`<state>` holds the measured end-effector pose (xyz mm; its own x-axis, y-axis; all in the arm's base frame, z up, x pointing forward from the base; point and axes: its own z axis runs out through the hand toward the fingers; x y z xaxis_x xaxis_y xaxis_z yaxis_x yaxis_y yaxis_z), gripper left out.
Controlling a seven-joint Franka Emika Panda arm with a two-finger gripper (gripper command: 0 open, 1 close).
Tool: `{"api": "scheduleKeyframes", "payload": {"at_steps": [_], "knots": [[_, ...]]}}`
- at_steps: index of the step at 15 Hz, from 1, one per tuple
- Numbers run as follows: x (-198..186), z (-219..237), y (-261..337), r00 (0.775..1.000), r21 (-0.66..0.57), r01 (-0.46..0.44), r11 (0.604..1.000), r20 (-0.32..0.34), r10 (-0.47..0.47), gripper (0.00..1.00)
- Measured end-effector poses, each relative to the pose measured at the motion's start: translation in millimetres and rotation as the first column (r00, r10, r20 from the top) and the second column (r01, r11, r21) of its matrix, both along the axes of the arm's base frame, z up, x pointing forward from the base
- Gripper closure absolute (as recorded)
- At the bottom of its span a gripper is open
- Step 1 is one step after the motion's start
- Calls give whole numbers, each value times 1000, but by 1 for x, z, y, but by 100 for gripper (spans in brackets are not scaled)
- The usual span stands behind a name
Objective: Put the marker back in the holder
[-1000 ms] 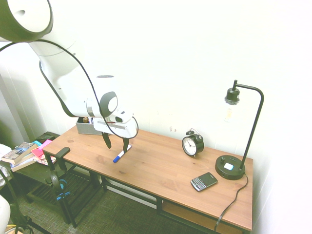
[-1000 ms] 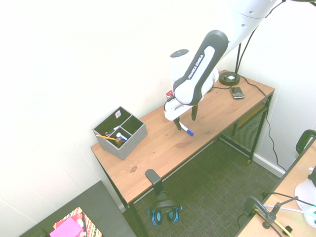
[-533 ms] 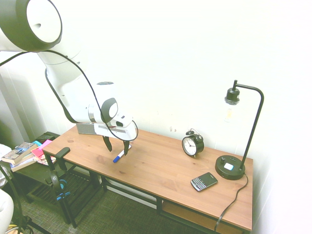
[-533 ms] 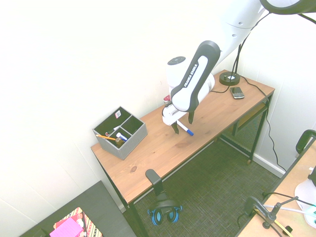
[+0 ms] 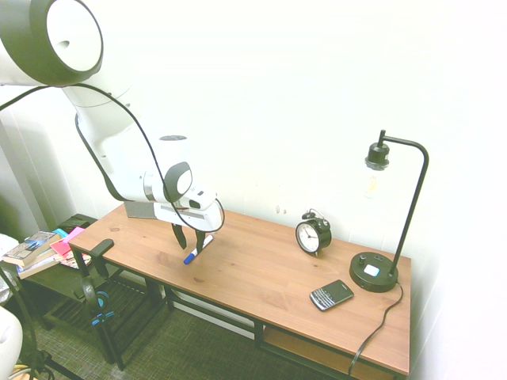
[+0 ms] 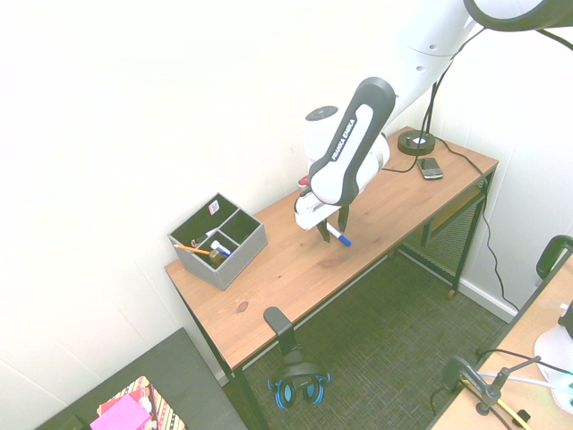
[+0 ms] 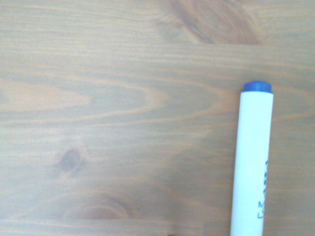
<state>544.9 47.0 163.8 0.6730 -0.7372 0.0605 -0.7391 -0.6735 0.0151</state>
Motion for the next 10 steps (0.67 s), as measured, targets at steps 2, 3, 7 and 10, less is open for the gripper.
{"api": "scheduleKeyframes", "payload": {"at_steps": [2,3,7,10], "knots": [[-2,-4,-2,1000,1,7,1000,-4,-7,100],[-2,-5,-3,1000,2,8,1000,-4,-8,100],[-2,-6,-4,1000,10,12,1000,-7,-12,100],[-2,-6,-4,1000,16,15,1000,-7,-15,100]]}}
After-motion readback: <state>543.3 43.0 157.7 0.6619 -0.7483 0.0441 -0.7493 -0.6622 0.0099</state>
